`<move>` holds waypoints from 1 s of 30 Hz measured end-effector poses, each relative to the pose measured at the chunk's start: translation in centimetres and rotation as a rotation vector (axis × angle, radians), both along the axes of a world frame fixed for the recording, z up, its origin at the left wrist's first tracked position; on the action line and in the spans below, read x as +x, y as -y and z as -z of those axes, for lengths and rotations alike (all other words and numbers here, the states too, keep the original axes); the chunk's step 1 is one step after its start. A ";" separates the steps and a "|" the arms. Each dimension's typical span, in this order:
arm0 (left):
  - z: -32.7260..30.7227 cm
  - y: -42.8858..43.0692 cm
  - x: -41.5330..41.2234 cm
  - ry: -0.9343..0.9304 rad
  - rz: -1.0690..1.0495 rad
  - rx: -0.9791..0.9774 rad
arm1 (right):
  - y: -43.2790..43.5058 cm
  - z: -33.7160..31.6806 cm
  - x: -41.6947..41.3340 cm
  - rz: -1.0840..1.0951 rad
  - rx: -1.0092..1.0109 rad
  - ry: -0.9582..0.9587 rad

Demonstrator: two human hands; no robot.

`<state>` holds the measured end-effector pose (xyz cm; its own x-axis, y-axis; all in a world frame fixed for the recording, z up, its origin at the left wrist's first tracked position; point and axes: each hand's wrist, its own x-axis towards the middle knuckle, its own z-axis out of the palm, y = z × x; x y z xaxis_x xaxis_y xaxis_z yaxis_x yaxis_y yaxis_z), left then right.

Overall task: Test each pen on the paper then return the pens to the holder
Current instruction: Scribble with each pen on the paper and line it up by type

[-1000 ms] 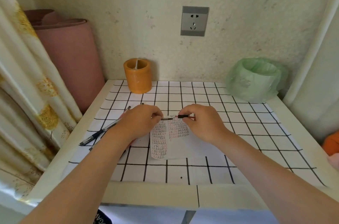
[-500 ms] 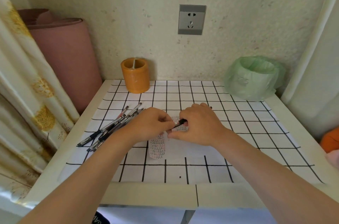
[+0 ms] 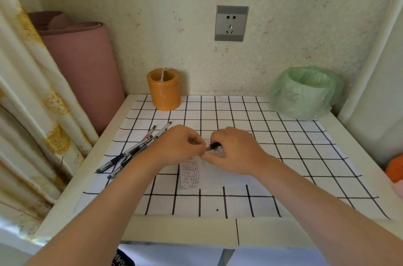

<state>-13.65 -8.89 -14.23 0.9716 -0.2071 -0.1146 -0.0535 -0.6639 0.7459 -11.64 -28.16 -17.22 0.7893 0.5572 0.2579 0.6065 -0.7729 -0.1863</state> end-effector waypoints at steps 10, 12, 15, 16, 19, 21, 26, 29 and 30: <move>0.7 -4.6 1.7 0.289 -0.287 0.058 | -0.4 0.1 2.3 0.029 0.285 -0.102; 1.1 -6.0 1.7 0.291 -0.290 0.187 | -0.4 0.2 3.4 0.071 0.252 -0.059; 1.7 -8.7 1.5 0.269 -0.332 0.314 | -0.5 0.6 5.1 0.161 0.199 -0.063; 1.9 -9.5 1.4 0.263 -0.335 0.357 | -0.7 0.7 5.7 0.180 0.191 -0.065; 2.4 -11.7 0.8 0.195 -0.328 0.463 | -1.9 1.0 6.7 0.197 0.163 -0.044; 2.5 -12.7 0.4 0.145 -0.336 0.467 | -2.7 1.3 7.1 0.213 0.065 -0.005; 2.6 -14.0 -0.5 0.053 -0.323 0.429 | -3.6 2.2 7.6 0.304 -0.127 0.039; 2.4 -14.1 -0.8 0.013 -0.313 0.430 | -3.4 2.1 7.7 0.349 -0.241 0.054; 2.3 -14.0 -0.8 0.001 -0.315 0.433 | -3.4 2.0 7.7 0.369 -0.292 0.069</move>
<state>-14.47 5.15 -16.55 0.9792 0.1607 -0.1239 0.1975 -0.8948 0.4005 -3.95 -24.77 -19.24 0.9347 0.2996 0.1912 0.2846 -0.9532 0.1024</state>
